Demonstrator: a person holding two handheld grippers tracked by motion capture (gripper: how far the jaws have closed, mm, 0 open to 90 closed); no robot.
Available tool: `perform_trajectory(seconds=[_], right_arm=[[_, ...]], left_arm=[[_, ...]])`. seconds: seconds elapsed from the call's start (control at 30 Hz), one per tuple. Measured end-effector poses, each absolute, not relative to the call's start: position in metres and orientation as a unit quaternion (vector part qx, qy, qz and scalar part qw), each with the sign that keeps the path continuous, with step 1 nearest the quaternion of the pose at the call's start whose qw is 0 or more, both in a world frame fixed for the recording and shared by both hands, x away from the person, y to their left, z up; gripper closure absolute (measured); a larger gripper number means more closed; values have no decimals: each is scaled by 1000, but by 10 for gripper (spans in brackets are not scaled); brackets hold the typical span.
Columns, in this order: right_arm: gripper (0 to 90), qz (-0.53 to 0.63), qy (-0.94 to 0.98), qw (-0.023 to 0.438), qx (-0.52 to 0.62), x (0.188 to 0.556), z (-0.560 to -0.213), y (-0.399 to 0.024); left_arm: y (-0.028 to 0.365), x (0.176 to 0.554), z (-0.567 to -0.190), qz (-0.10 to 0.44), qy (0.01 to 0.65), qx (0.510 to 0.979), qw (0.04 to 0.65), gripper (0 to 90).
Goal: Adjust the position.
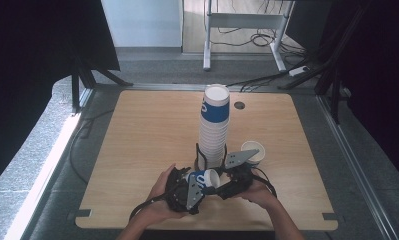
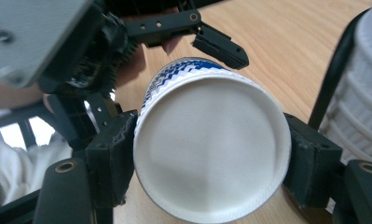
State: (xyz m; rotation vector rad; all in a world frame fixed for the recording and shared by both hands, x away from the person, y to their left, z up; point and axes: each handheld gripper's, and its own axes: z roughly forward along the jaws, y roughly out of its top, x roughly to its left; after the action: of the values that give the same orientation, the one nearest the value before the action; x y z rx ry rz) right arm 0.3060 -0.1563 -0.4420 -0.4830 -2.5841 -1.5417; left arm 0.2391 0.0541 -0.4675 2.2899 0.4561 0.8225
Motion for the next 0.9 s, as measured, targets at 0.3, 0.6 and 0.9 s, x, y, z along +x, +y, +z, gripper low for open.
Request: perform_trajectory(seconds=[0.3,0.6,0.9], right_arm=[[280,-544,-821,73,-157,304,-451,-169],[279,-534,-827,77,-159,304,-456,-167],[279,-525,-832,77,-162,304,-456,-165]], left_arm=[[54,236,-467,299,156,872,354,112],[54,237,-472,300,150,876,347,117],[50,234,-473,311,141,875,343,118]])
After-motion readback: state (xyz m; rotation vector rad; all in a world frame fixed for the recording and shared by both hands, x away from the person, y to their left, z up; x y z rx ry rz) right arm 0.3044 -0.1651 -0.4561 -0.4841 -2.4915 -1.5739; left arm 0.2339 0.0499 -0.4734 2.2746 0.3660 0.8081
